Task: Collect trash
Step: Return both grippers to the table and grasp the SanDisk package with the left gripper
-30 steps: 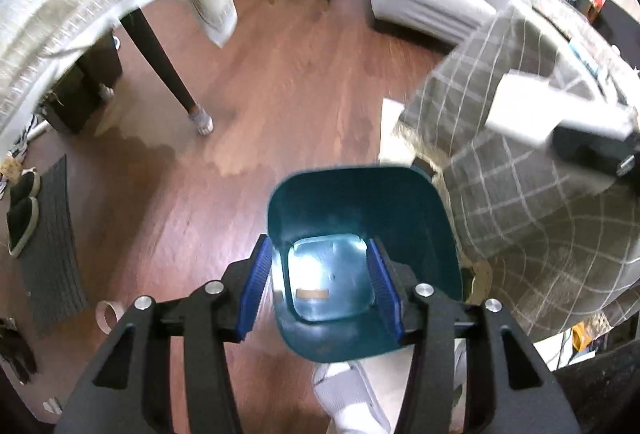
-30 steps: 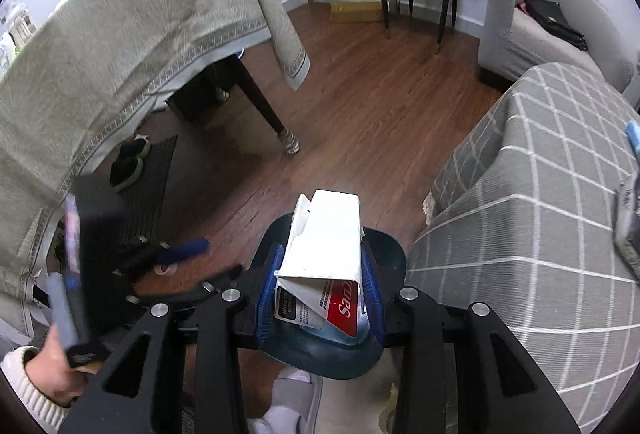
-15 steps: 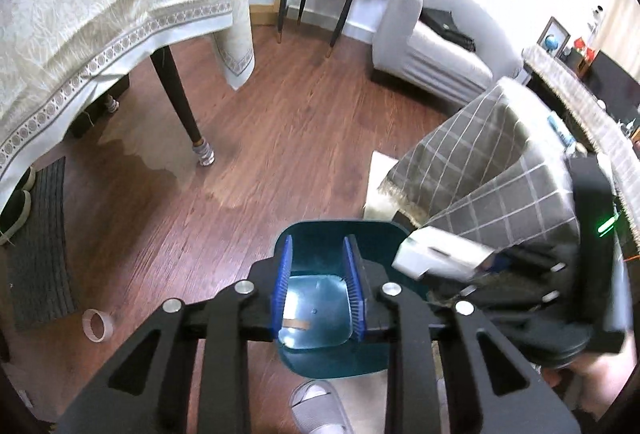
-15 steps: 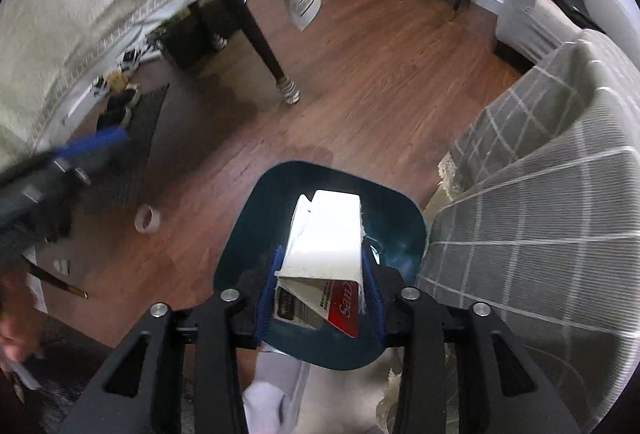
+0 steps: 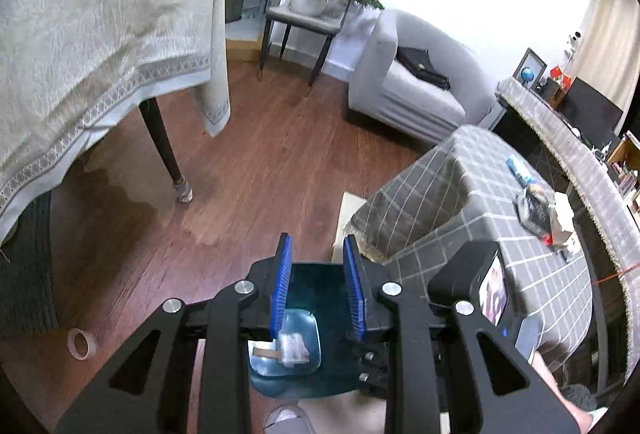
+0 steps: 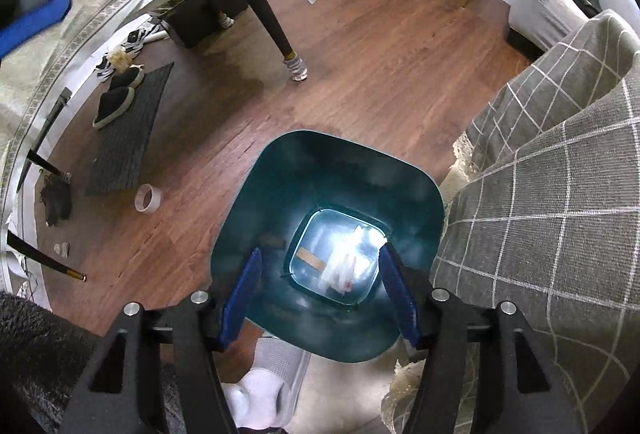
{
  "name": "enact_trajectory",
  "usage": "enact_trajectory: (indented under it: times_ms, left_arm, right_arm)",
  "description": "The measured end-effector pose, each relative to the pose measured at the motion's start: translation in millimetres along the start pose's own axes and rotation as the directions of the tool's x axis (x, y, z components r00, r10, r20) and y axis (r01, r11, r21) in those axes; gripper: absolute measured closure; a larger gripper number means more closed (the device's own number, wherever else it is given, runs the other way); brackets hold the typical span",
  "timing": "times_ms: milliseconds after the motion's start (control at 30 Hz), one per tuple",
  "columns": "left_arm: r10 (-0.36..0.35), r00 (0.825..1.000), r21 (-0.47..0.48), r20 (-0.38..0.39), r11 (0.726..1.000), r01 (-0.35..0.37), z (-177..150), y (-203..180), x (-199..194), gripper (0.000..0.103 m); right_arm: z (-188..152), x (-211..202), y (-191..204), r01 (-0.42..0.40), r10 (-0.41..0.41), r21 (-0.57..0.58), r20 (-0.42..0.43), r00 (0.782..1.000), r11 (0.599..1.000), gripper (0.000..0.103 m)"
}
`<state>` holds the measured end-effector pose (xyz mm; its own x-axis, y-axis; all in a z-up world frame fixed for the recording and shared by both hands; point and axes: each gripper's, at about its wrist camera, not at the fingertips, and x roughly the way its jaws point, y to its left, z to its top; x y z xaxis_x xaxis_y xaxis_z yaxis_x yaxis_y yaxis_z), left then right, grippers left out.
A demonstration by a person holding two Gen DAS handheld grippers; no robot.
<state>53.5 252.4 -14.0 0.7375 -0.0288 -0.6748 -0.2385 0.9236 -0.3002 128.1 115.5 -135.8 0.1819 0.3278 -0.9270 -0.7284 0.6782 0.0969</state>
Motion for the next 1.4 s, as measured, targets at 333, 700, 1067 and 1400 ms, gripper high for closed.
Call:
enact_trajectory:
  times_ms: [333, 700, 1067, 1400]
  left_arm:
    - [0.001, 0.993, 0.010, 0.114, 1.000, -0.002, 21.0, -23.4, -26.4, 0.074]
    - [-0.060, 0.989, 0.048, 0.137, 0.997, 0.054, 28.9, -68.1, -27.9, 0.062]
    - [-0.134, 0.984, 0.108, 0.115, 0.987, 0.121, 27.8, -132.8, -16.4, 0.048]
    - [-0.199, 0.975, 0.230, 0.095, 0.958, 0.173, 17.0, -209.8, 1.3, 0.039]
  right_arm:
    - [-5.2, -78.2, -5.6, -0.025, 0.031, -0.034, 0.186, 0.982, 0.999, 0.041]
    - [-25.7, -161.6, -46.5, 0.000, -0.009, 0.025, 0.375, 0.927, 1.000, 0.041]
    - [-63.3, -196.2, -102.5, 0.041, -0.091, 0.124, 0.433, 0.897, 0.992, 0.041]
    - [-106.7, -221.2, -157.4, 0.071, -0.170, 0.226, 0.455, 0.874, 0.971, 0.041]
